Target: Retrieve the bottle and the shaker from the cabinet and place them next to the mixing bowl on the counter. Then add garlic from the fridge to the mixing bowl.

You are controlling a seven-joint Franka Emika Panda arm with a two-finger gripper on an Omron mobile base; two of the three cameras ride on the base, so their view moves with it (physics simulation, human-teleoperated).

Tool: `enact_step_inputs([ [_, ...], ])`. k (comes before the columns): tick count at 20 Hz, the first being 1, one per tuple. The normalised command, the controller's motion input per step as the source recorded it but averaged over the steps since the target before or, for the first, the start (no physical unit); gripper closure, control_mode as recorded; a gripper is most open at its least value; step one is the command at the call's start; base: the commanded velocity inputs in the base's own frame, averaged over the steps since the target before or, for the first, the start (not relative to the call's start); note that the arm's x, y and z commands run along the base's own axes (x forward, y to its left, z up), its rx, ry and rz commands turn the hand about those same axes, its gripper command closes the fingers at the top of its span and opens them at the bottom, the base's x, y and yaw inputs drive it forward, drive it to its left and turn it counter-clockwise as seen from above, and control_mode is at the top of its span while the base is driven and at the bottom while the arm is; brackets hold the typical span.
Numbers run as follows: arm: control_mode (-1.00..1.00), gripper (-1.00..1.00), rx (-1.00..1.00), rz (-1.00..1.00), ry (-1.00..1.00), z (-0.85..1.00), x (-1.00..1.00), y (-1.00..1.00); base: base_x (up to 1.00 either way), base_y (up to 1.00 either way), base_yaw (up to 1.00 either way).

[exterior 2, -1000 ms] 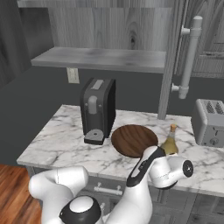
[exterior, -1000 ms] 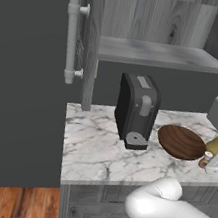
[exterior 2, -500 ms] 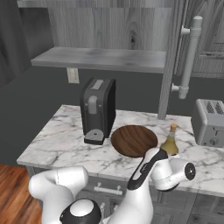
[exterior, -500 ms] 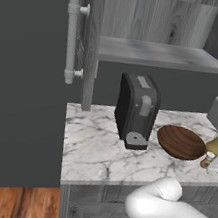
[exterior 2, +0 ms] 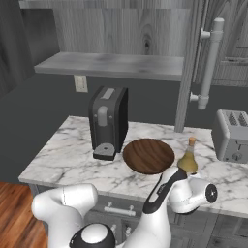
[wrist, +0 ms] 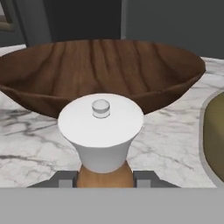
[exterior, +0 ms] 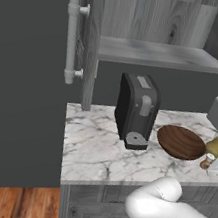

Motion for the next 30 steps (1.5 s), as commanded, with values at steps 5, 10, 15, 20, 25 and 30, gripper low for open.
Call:
enact_step_inputs([
  [5,-1.0,1.0,0.0,0.0,0.0,-0.19,0.0,0.0,0.0,0.0,0.0],
  [10,-1.0,1.0,0.0,0.0,0.0,0.0,0.0,0.0,0.0,0.0,0.0],
  [15,-1.0,-1.0,0.0,0.0,0.0,0.0,0.0,0.0,0.0,0.0,0.0],
  [20,-1.0,-1.0,0.0,0.0,0.0,0.0,0.0,0.0,0.0,0.0,0.0],
  [25,-1.0,-1.0,0.0,0.0,0.0,0.0,0.0,0.0,0.0,0.0,0.0],
  [30,-1.0,-1.0,0.0,0.0,0.0,0.0,-0.03,-0.02,0.0,0.0,0.0],
])
